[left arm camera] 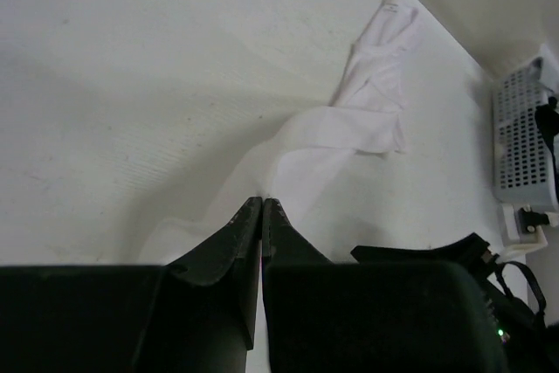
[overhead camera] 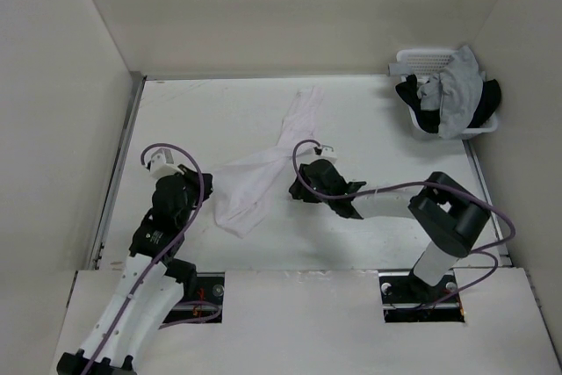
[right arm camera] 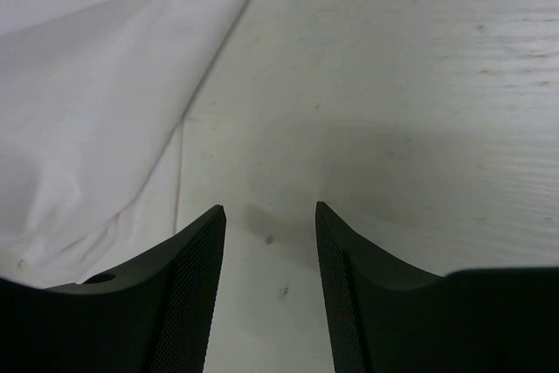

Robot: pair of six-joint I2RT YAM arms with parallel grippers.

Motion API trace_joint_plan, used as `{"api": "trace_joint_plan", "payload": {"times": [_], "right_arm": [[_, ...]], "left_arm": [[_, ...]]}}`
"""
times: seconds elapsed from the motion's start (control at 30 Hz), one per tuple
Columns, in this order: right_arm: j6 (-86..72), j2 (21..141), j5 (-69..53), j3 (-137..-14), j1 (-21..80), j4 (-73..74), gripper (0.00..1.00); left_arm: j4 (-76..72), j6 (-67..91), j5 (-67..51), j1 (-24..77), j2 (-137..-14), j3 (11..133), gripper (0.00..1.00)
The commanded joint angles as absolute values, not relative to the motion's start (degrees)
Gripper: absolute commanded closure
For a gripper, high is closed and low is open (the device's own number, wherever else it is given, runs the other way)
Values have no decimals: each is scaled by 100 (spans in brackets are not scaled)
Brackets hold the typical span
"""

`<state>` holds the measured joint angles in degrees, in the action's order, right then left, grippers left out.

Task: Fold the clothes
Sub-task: Flatten the tank top out

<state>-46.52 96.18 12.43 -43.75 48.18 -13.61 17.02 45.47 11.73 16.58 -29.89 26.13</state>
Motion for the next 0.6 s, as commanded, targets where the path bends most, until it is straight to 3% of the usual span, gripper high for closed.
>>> {"api": "trace_joint_plan", "payload": {"times": [0.0,0.23,0.33,0.4,0.47,0.57], "right_arm": [[-4710,9676,1073,-4614,5145,-1565,50],[-5115,10388,378,-5044,5497,-1924,52],[-5308,10652,325,-5229,5497,-2012,63],[-5335,10792,308,-5343,5497,-2109,75],[-5370,10706,438,-5292,5471,-2118,96],[-5239,9795,1062,-4783,5471,-1987,99]], "left_arm": [[1504,4641,976,1358,-2979,2558,99],[976,4790,527,1410,-3261,2505,99],[949,4746,527,1446,-3208,2619,99],[923,4729,527,1489,-3199,2707,99],[862,4729,545,1533,-3208,2751,99],[739,4764,580,1603,-3225,2777,99]]}}
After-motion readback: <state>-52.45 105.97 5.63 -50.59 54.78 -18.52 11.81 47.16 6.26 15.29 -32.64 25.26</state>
